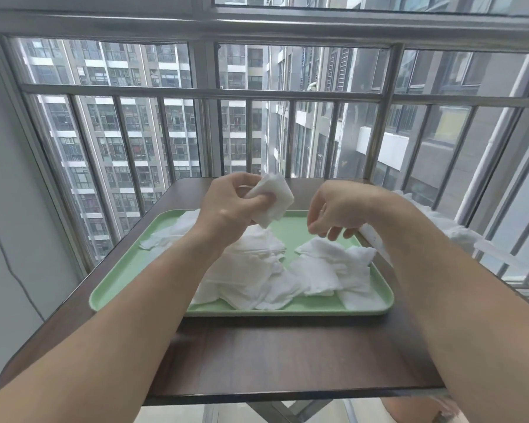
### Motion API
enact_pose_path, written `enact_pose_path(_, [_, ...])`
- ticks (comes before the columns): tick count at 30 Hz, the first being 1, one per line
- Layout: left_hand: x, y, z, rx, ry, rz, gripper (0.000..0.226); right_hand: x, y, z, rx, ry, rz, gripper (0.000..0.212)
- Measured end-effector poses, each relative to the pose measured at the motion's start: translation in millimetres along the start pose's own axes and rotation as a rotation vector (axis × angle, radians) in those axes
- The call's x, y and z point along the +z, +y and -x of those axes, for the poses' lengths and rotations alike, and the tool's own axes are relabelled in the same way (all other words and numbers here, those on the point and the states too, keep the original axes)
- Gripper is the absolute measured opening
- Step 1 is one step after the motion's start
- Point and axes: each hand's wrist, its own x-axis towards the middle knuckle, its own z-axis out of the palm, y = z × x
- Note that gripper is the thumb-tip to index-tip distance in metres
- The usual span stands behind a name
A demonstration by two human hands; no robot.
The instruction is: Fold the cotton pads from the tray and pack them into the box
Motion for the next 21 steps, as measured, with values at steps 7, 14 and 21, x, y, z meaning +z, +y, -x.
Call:
enact_pose_path(7, [5.8, -2.6, -0.4, 0.013, -0.002, -0.054, 0.02, 9.4, -2.6, 12.0, 0.104, -0.096, 0.081, 0.045])
enact_pose_path(14, [22.3, 17.3, -2.9, 0.022, -0.051, -0.083, 0.015, 7.4, 4.7, 18.3, 0.087, 0.017, 0.037, 0.023])
enact_pose_path(21, [34.8, 14.2, -13.7, -0.153, -0.016, 0.003, 0.02, -16.3, 19.1, 26.2, -0.041, 0.171, -0.166, 0.02])
